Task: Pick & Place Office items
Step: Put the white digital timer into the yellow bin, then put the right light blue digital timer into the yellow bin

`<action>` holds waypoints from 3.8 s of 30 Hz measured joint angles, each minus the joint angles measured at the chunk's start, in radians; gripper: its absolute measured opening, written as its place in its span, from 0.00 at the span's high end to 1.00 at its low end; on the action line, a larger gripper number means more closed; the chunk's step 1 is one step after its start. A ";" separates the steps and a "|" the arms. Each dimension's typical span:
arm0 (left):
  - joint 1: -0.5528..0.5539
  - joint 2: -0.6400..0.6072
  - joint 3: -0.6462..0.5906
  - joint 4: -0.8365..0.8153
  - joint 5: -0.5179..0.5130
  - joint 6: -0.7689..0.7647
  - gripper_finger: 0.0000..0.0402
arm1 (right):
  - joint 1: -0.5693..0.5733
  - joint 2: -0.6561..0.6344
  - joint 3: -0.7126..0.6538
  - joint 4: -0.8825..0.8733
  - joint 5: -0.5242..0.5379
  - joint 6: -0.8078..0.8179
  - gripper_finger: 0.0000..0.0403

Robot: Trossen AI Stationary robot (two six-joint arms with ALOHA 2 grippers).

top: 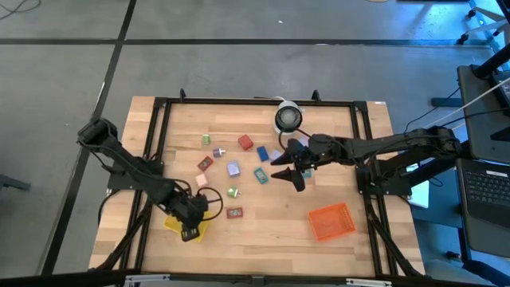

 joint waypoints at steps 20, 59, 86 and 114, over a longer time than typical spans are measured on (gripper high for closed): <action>0.055 0.134 0.000 -0.054 -0.017 0.107 0.57 | 0.025 0.000 0.000 -0.012 0.048 -0.005 0.37; 0.200 -0.169 0.065 -0.202 -0.315 0.157 0.47 | 0.001 -0.104 0.000 -0.170 0.318 0.079 0.37; 0.398 -0.330 0.190 0.086 -1.038 0.776 0.47 | -0.035 -0.018 0.274 -1.180 0.481 0.603 0.32; 0.447 -0.330 0.189 0.140 -1.086 0.920 0.47 | -0.044 0.190 0.274 -1.208 0.436 0.604 0.34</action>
